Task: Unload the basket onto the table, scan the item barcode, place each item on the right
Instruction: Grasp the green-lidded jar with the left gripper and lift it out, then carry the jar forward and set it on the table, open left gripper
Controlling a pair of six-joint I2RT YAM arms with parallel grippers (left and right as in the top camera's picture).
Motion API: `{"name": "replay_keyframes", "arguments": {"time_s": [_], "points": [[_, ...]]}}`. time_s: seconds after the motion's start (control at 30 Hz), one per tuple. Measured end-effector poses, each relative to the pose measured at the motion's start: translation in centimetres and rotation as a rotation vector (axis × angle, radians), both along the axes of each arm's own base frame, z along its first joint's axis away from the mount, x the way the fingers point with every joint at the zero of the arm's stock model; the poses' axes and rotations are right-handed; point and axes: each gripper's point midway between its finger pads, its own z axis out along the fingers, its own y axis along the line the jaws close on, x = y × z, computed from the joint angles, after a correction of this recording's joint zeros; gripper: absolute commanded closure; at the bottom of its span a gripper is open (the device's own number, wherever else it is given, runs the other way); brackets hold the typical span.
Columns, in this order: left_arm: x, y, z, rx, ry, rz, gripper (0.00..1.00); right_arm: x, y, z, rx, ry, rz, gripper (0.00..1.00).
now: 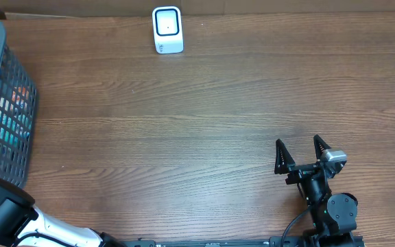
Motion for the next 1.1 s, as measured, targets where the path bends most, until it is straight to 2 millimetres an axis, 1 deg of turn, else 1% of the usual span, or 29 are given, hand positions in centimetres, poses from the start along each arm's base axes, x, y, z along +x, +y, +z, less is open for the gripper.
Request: {"name": "replay_keyframes", "arguments": {"time_s": [0.03, 0.1, 0.17, 0.27, 0.37, 0.4, 0.47, 0.53, 0.63, 0.7, 0.83, 0.93, 1.1], "points": [[0.5, 0.2, 1.1, 0.006, -0.026, -0.002, 0.67, 0.0, 0.0, 0.0, 0.000, 0.000, 0.000, 0.00], [1.6, 0.6, 4.2, 0.025, -0.090, -0.005, 0.67, 0.0, 0.0, 0.0, 0.000, 0.000, 0.000, 0.00], [2.7, 0.8, 7.8, 0.052, -0.163, -0.005, 0.68, 0.0, 0.0, 0.0, 0.000, 0.000, 0.000, 0.00], [4.1, 0.5, 12.5, 0.092, -0.256, -0.021, 0.69, 0.0, 0.0, 0.0, 0.000, 0.000, 0.000, 0.00], [5.5, -1.2, 17.3, 0.126, -0.345, -0.061, 0.69, 0.0, 0.0, 0.0, 0.000, 0.000, 0.000, 0.00], [5.8, -1.6, 18.2, 0.136, -0.361, -0.073, 0.70, 0.0, 0.0, 0.0, 0.000, 0.000, 0.000, 0.00], [6.8, -3.0, 20.4, 0.158, -0.406, -0.115, 0.70, 0.0, 0.0, 0.0, 0.000, 0.000, 0.000, 0.00], [7.8, -4.5, 22.0, 0.175, -0.443, -0.158, 0.70, 0.0, 0.0, 0.0, 0.000, 0.000, 0.000, 0.00], [9.1, -6.9, 23.9, 0.197, -0.485, -0.221, 0.70, 0.0, 0.0, 0.0, 0.000, 0.000, 0.000, 0.00], [9.9, -8.9, 24.9, 0.203, -0.508, -0.268, 0.70, 0.0, 0.0, 0.0, 0.000, 0.000, 0.000, 0.00], [11.3, -13.7, 26.4, 0.197, -0.538, -0.375, 0.70, 0.0, 0.0, 0.0, 0.000, 0.000, 0.000, 0.00], [12.2, -18.1, 26.6, 0.161, -0.535, -0.471, 0.70, 0.0, 0.0, 0.0, 0.000, -0.001, 0.000, 0.00], [13.0, -25.5, 25.3, 0.096, -0.471, -0.632, 0.69, 0.0, 0.0, 0.0, 0.000, 0.000, 0.000, 0.00]]}}
